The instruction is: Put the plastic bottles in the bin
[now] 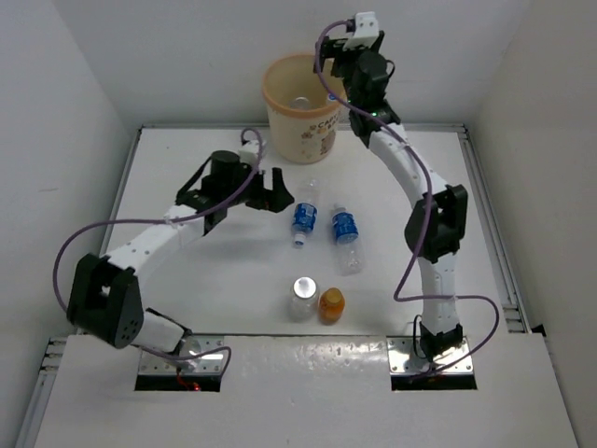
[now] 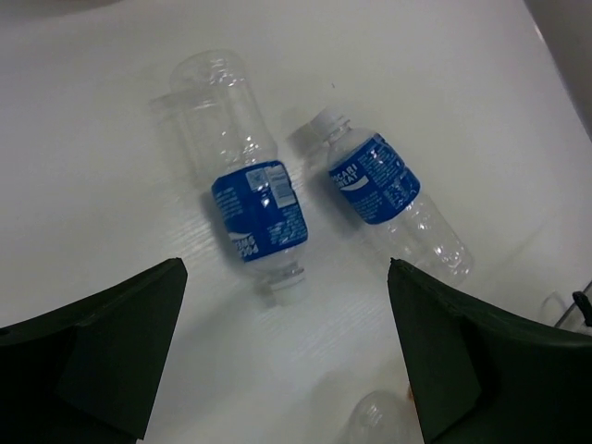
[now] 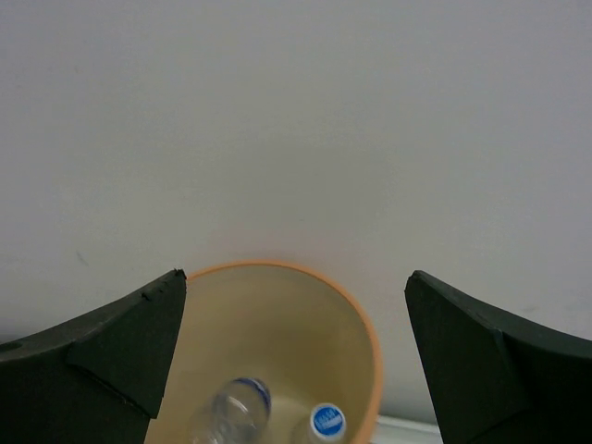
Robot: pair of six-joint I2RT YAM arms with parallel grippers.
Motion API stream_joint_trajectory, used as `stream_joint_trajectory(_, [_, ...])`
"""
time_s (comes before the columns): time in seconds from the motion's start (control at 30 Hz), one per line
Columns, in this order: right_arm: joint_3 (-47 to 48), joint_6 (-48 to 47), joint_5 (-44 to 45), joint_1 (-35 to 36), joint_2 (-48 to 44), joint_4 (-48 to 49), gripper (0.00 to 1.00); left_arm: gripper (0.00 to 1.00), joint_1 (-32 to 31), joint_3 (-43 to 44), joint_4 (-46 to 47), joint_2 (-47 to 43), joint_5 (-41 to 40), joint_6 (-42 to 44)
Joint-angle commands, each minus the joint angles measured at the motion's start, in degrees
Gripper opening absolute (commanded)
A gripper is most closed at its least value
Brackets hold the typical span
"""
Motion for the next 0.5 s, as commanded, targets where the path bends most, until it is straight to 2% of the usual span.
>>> stream_joint_trajectory(0.0, [-1.4,4.3,-2.5,-2.9,-14.5,-5.3,1.0,0.96,-5.3,6.8,0.6,7.8,-9.9,1.3])
stream_joint_trajectory(0.13, [-12.4,5.7,-7.8,-7.2,-28.0,-17.3,1.0,0.9,-9.4,17.8,-4.0,20.4,-19.8,-1.1])
stream_joint_trajectory(0.2, [-18.8,6.1,-8.4,-8.5,-34.5,-22.8,1.0,0.88,-9.4,22.3,-6.6,25.5,-21.5,-1.8])
stream_joint_trajectory(0.3, [-31.2,5.7,-11.4,-13.7,-47.3,-27.4,1.0,0.88,-10.6,30.1,-10.6,34.1,-26.2,-3.3])
stream_joint_trajectory(0.33, [-37.7,6.0,-12.2,-14.7,-49.0,-28.4,1.0,0.88,-10.6,34.5,-13.4,38.5,-27.7,-4.2])
stream_joint_trajectory(0.4, [-41.5,7.6,-12.7,-17.0,-56.1,-33.9,1.0,0.9,-10.6,39.1,-16.3,42.8,-28.8,-5.3])
stream_joint_trajectory(0.47, [-48.3,12.2,-17.0,-20.5,-60.7,-39.0,0.97,0.91,-11.1,44.3,-19.1,47.6,-29.9,-5.8])
